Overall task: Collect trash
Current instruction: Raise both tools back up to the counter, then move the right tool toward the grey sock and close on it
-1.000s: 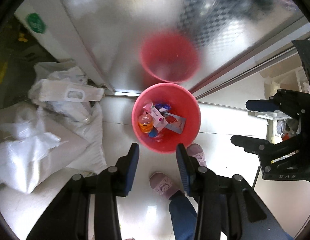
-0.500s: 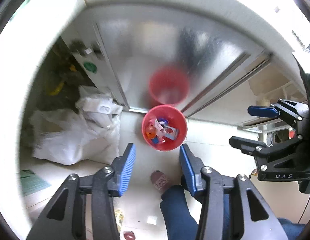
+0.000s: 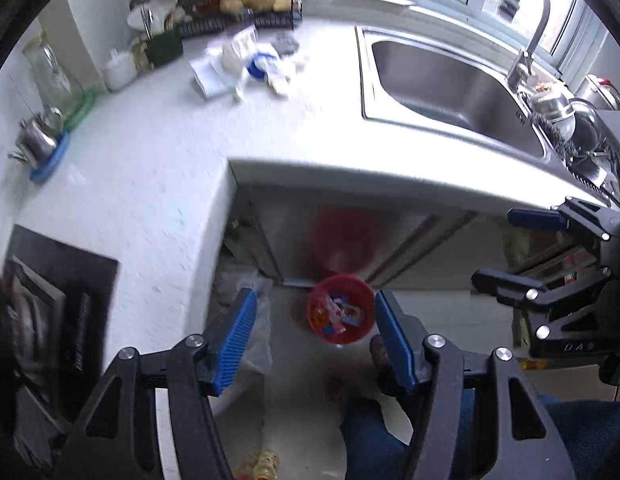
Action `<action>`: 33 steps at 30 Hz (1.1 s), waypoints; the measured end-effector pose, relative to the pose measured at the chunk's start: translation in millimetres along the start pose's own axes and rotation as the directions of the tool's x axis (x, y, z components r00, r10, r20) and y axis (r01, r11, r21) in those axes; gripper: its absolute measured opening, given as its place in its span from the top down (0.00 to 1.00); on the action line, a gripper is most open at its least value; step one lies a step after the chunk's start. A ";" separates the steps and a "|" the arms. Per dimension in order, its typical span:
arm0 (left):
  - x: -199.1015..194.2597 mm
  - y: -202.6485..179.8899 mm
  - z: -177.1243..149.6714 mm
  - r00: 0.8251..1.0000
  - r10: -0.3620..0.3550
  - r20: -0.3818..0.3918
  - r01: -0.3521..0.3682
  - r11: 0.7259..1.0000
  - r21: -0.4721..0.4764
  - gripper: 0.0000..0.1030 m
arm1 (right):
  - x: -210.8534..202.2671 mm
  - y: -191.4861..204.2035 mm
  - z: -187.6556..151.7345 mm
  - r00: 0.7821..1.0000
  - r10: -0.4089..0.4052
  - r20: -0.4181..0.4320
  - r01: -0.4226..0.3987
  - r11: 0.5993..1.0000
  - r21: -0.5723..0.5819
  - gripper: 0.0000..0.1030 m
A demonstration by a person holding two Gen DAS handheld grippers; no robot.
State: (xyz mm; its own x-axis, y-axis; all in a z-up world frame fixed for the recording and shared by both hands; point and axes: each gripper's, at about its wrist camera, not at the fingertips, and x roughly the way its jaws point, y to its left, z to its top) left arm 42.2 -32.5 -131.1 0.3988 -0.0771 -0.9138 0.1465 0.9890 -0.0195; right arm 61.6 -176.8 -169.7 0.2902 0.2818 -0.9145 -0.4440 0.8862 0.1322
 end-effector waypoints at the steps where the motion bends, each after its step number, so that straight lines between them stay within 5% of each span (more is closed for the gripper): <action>1: -2.7 1.5 3.1 1.000 -0.003 0.006 0.003 1.000 -0.002 0.43 | -3.7 -0.8 4.0 1.000 -0.005 0.010 0.005 1.000 0.004 0.22; 9: -16.1 22.7 38.2 0.998 -0.018 0.055 0.022 0.998 -0.059 0.43 | -24.9 -19.1 36.6 0.997 -0.024 0.078 0.022 1.000 0.022 0.18; 14: -20.2 33.0 63.3 0.996 0.034 0.081 -0.026 0.995 -0.098 0.42 | -24.0 -36.0 63.9 0.995 0.015 0.095 -0.016 1.000 0.013 0.18; 17: -18.1 40.7 84.4 0.995 0.035 0.095 -0.021 0.989 -0.144 0.35 | -20.0 -46.2 88.1 0.995 0.038 0.090 -0.037 0.999 -0.015 0.18; 24: -2.8 49.7 134.7 0.989 0.138 0.057 -0.119 0.959 -0.259 0.24 | 3.7 -80.9 167.9 0.993 0.089 0.076 -0.081 0.991 -0.102 0.18; 31: 17.0 49.9 169.9 0.990 0.137 0.021 -0.120 0.923 -0.365 0.23 | 37.0 -107.7 227.9 0.990 0.136 0.020 -0.131 0.976 -0.174 0.18; 33: 22.3 49.4 176.0 0.991 0.134 0.016 -0.118 0.917 -0.381 0.15 | 49.3 -111.1 240.6 0.990 0.140 0.003 -0.137 0.972 -0.192 0.18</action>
State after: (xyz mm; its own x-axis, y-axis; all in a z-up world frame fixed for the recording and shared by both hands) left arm 217.7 -7.5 -81.1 0.4289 0.0544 -0.9017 -0.2577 0.9641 -0.0644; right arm 329.2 -172.9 -137.6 0.2278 0.4041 -0.8859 -0.6337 0.7523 0.1802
